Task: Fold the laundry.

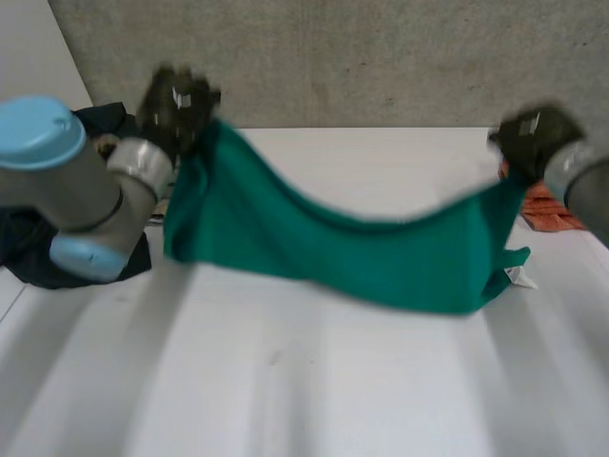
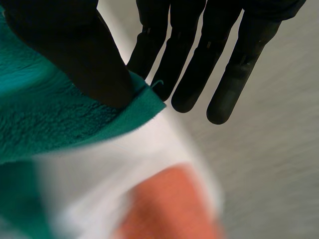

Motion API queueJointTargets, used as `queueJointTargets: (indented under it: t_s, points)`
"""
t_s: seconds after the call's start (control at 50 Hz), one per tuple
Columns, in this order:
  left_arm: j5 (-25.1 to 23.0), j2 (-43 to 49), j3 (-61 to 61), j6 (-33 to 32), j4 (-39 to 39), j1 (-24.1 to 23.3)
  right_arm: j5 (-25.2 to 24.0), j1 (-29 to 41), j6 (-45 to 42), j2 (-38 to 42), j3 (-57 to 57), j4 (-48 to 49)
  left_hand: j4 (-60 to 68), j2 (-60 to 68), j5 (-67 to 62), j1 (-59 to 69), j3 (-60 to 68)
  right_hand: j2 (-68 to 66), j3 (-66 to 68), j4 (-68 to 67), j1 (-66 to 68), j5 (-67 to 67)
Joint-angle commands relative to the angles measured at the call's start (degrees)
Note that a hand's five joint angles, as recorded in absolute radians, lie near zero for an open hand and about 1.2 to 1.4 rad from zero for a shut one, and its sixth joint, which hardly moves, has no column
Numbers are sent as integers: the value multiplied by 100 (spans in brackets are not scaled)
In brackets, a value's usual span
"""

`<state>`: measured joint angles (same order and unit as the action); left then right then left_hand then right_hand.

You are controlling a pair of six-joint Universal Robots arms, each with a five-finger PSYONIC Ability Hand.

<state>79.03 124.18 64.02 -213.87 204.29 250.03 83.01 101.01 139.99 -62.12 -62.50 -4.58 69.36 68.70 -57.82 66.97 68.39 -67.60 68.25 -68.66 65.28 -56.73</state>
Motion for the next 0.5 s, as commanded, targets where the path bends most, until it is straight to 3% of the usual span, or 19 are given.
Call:
queueJointTargets:
  t_s: [0.02,0.04,0.12,0.2,0.32,0.44,0.5]
  points:
    - [42,133,-1101,644,2094,72,514,-12,845,-449,291,3434,1064,1130,-1218,1303,1161,-1240,1175,-1134,1472,-1327]
    - [130,133,-1145,958,2750,81,610,-3,863,-537,282,3716,1064,1130,-1218,1303,1161,-1240,1175,-1134,1472,-1327]
    - [411,80,-1163,1653,3547,168,778,85,898,-740,290,4079,1064,1130,-1218,1303,1161,-1240,1175,-1134,1472,-1327]
    - [456,-60,-997,2076,3172,257,717,234,933,-758,229,4044,1064,1130,-1218,1303,1161,-1240,1175,-1134,1472,-1327]
    - [447,-148,-295,2218,2617,274,471,226,933,-740,-263,3649,1064,1130,-1218,1303,1161,-1240,1175,-1134,1472,-1327]
    - [359,-368,1146,2201,2405,266,32,173,942,-504,-772,3000,1064,1130,-1218,1303,1161,-1240,1175,-1134,1472,-1327]
    - [71,-403,1909,2183,2405,248,-223,120,942,-266,-1106,2481,1064,1130,-1218,1303,1161,-1240,1175,-1134,1472,-1327]
